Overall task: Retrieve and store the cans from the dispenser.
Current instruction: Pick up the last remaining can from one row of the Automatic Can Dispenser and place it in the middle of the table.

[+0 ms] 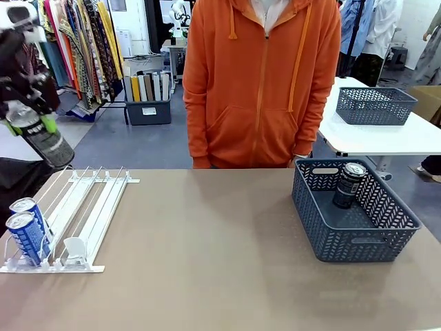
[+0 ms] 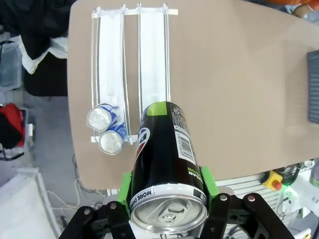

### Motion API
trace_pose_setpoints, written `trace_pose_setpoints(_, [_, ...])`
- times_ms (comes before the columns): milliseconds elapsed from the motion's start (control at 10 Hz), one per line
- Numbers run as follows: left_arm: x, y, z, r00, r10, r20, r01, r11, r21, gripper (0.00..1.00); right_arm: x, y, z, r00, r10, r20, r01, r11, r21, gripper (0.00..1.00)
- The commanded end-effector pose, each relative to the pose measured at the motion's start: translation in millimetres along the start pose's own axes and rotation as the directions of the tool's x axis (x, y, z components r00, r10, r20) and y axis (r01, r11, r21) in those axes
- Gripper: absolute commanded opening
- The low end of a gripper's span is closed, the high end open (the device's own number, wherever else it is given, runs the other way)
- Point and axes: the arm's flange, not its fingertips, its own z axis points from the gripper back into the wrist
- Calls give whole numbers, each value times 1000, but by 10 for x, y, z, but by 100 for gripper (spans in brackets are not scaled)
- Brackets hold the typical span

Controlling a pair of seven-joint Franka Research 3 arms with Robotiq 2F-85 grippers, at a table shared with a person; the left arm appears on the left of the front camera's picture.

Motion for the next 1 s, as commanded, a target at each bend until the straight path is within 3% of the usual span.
trace_pose_setpoints(0, [29, -64, -105, 1000, -13, -24, 13, 1000, 8, 0, 38, 27, -26, 1000, 15, 20, -15, 1000, 23, 100])
trace_pose_setpoints(400, [28, -45, -127, 1000, -8, -29, 8, 1000, 8, 0, 38, 27, -26, 1000, 15, 20, -15, 1000, 23, 100])
trace_pose_setpoints(500, [101, -231, -211, 995, -66, -79, 62, 997, -51, 0, 38, 27, -26, 1000, 15, 20, -15, 1000, 23, 100])
trace_pose_setpoints(700, [417, -1014, -465, 991, -101, -89, 101, 995, -7, 0, 38, 27, -26, 1000, 15, 20, -15, 1000, 23, 100])
trace_pose_setpoints(900, [628, -1906, -918, 959, -260, -116, 262, 965, 9, 0, 38, 27, -26, 1000, 15, 20, -15, 1000, 23, 100])
